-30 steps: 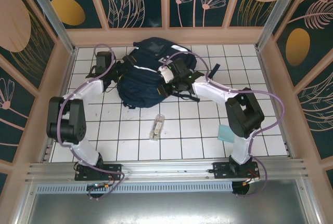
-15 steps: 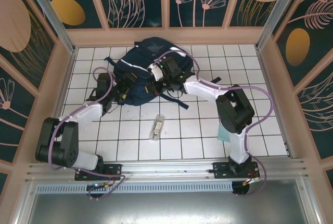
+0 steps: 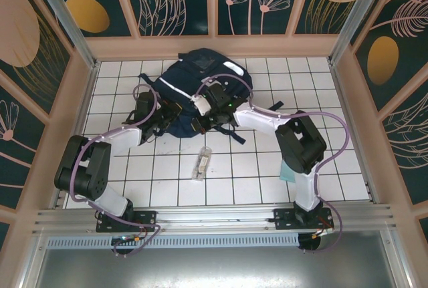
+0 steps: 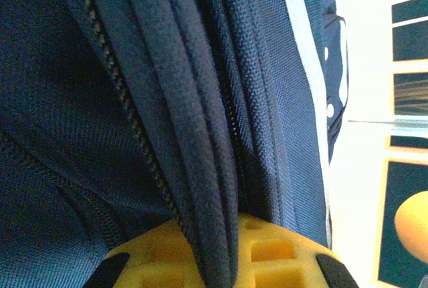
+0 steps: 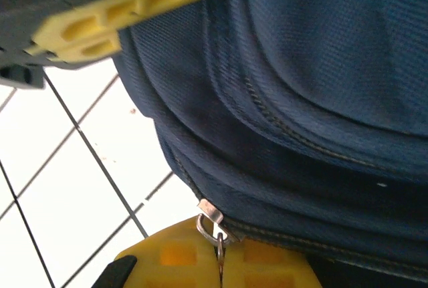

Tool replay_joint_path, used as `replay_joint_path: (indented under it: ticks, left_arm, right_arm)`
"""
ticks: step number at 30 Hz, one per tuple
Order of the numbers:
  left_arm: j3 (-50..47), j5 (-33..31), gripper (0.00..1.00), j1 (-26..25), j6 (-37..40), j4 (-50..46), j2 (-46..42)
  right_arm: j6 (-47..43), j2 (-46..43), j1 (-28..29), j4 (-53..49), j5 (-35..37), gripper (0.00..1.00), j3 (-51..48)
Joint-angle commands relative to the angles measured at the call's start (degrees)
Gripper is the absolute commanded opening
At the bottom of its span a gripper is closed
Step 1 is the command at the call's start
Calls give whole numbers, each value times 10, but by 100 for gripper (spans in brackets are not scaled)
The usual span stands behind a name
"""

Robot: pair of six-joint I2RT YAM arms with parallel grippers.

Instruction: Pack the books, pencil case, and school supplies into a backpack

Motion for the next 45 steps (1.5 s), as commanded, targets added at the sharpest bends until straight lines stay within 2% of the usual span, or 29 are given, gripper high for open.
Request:
replay_joint_path:
  ticks: [1,4,7,13,14,18,23,24,25,27,29,31,33,35,36,38,39,40,45]
  left_arm:
    - [33,-60,0,21,58,-16,-30]
    - [40,-52,0,21,78,-41,-37]
    - [38,-52,0,21,92,-61,-45]
    - [37,-43,0,21,107,-79,-54]
    - [36,-42,0,21,107,-79,-56]
    - [31,-32,0,22,102,-68,-54]
    - [37,-37,0,22,112,-71,-50]
    - [37,-35,0,21,111,-70,-50]
    - [37,-34,0,22,109,-65,-49]
    - [34,-27,0,21,101,-52,-46]
    - [25,-17,0,20,87,-29,-41]
    - [16,-8,3,20,74,-9,-34]
    - [9,-5,6,18,67,4,-31]
    - [3,-2,14,15,65,11,-29]
    - [1,1,21,14,66,12,-28]
    - [-1,9,46,13,65,11,-29]
    - [-1,11,65,13,67,3,-32]
    - [2,10,72,12,74,-7,-36]
    - [11,-39,86,15,112,-73,-81]
  right_arm:
    - [-27,-36,-42,-130,82,0,-32]
    - [-34,-30,-74,-138,176,0,-22]
    - [-45,-18,-99,-145,217,0,8]
    - [-40,1,-105,-135,352,0,67]
    - [-33,5,-104,-138,357,0,76]
    - [-33,-13,-92,-115,302,0,61]
    - [-23,-10,-89,-124,414,0,42]
    - [-22,-8,-88,-130,414,2,40]
    - [-22,-10,-89,-134,398,10,37]
    - [-21,-19,-88,-141,336,36,30]
    - [-20,-39,-86,-144,251,56,20]
    - [-11,-60,-85,-142,198,64,12]
    - [3,-82,-85,-132,163,66,4]
    - [27,-103,-85,-103,118,67,-5]
    - [39,-110,-85,-87,98,68,-10]
    - [71,-119,-85,-43,62,69,-21]
    - [92,-120,-85,-16,48,70,-27]
    - [111,-118,-84,11,34,70,-32]
    - [168,-77,-81,76,-2,71,-23]
